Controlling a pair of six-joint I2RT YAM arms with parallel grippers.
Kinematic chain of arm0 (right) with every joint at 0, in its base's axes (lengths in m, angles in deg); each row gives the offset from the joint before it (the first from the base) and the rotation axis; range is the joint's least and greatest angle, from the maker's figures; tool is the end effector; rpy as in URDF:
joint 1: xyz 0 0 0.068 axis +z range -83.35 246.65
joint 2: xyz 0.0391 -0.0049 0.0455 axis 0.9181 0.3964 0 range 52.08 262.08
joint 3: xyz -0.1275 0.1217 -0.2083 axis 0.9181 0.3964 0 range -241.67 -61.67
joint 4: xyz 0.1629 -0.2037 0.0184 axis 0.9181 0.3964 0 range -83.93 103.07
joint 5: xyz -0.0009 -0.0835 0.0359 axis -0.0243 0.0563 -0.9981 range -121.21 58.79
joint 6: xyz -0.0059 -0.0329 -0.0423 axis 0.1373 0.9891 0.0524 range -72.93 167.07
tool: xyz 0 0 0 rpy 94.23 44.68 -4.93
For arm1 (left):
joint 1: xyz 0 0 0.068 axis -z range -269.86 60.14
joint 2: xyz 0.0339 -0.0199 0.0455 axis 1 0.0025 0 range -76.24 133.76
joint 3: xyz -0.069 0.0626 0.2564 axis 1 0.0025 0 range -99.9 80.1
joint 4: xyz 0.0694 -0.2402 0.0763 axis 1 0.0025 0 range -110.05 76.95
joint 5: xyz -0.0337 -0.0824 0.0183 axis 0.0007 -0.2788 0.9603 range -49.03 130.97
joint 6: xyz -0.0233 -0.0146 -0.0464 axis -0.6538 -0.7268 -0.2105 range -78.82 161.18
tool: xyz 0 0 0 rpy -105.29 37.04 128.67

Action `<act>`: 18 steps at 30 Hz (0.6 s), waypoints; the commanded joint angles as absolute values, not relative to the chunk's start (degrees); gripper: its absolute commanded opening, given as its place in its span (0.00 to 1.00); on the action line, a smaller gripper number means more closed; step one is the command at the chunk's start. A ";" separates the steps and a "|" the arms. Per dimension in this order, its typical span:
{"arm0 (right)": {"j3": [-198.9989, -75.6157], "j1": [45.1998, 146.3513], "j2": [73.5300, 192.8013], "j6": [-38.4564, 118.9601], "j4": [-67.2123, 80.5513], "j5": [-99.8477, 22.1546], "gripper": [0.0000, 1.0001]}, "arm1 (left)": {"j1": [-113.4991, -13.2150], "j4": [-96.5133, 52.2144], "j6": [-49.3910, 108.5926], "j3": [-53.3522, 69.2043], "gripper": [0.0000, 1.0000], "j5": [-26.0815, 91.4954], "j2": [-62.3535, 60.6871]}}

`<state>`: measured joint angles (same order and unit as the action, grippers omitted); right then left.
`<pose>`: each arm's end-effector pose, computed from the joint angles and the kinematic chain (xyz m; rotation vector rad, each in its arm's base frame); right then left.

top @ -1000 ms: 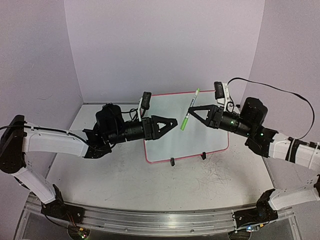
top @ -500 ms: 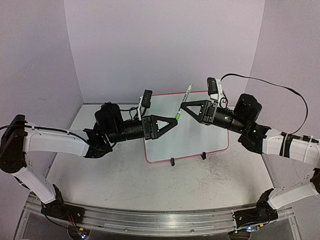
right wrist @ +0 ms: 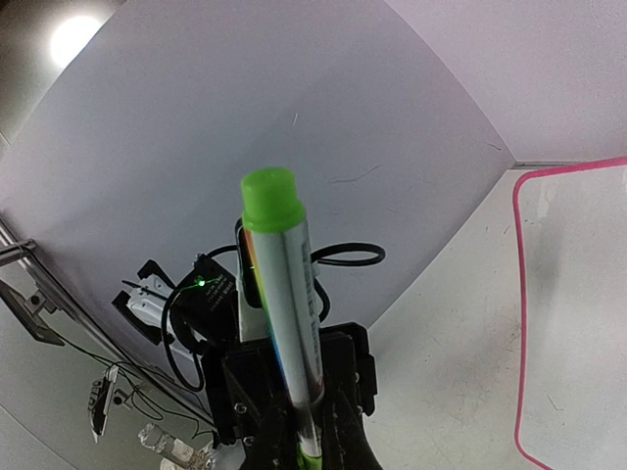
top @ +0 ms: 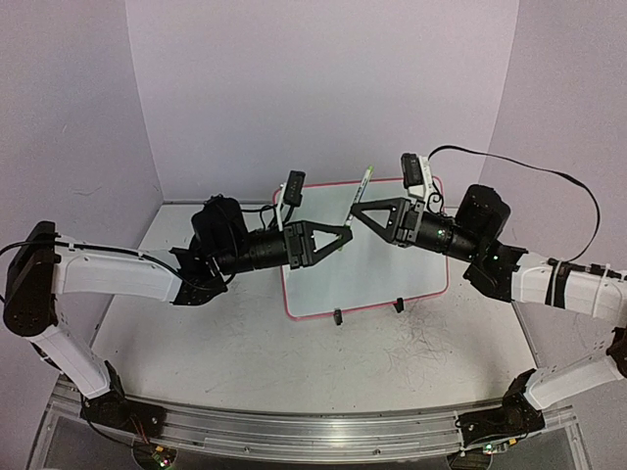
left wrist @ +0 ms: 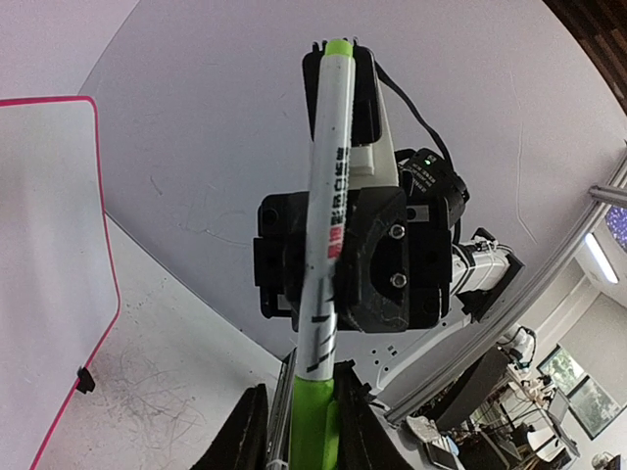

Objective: Write a sentence on the whiteboard
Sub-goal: Open the pen cap at the center of the board.

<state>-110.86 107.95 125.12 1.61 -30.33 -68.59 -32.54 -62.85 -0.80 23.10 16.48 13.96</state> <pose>0.2045 0.2084 0.3441 -0.5778 1.5213 1.6530 0.1838 -0.3140 0.3113 0.6252 1.5419 -1.6798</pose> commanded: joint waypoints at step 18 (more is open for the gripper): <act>-113.78 105.84 123.01 -3.64 -37.35 -61.56 0.00 | -31.61 -65.28 -1.80 31.53 0.00 12.95 12.87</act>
<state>-110.86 108.37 125.12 -1.28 -26.61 -67.45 -32.41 -68.41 -1.88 27.85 15.63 14.21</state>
